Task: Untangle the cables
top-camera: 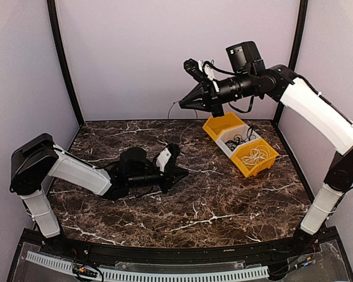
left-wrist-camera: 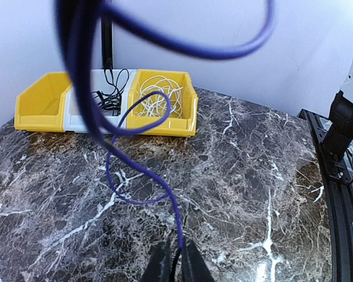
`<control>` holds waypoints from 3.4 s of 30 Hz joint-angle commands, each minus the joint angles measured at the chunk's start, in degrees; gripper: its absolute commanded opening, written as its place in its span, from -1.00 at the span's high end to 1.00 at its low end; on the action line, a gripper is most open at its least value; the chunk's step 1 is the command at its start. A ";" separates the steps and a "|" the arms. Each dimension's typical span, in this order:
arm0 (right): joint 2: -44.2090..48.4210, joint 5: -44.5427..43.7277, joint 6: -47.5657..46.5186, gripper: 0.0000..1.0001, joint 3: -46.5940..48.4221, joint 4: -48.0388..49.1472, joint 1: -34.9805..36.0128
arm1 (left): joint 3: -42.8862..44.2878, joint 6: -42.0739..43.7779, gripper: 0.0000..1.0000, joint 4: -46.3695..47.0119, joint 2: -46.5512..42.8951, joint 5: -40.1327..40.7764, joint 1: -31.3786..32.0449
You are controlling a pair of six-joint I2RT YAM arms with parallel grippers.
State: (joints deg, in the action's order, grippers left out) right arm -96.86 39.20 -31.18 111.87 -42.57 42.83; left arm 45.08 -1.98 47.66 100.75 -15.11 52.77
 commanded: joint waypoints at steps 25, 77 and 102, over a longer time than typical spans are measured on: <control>1.42 -5.94 2.47 1.00 6.89 3.76 -10.27 | -10.34 -5.31 1.00 9.98 -1.64 13.78 0.16; -3.10 -8.21 -7.55 -0.06 -32.68 6.26 -1.49 | 5.45 -15.05 0.33 -25.78 -0.91 24.70 -0.19; -20.28 -11.76 2.70 -0.57 -26.99 13.54 -1.37 | -8.63 -18.11 0.11 -31.95 -27.48 38.39 -0.22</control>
State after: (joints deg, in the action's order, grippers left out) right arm -116.90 27.75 -27.22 84.47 -32.67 41.36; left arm 38.87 -19.62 16.38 76.16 20.23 52.77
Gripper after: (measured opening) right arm 0.788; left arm 0.440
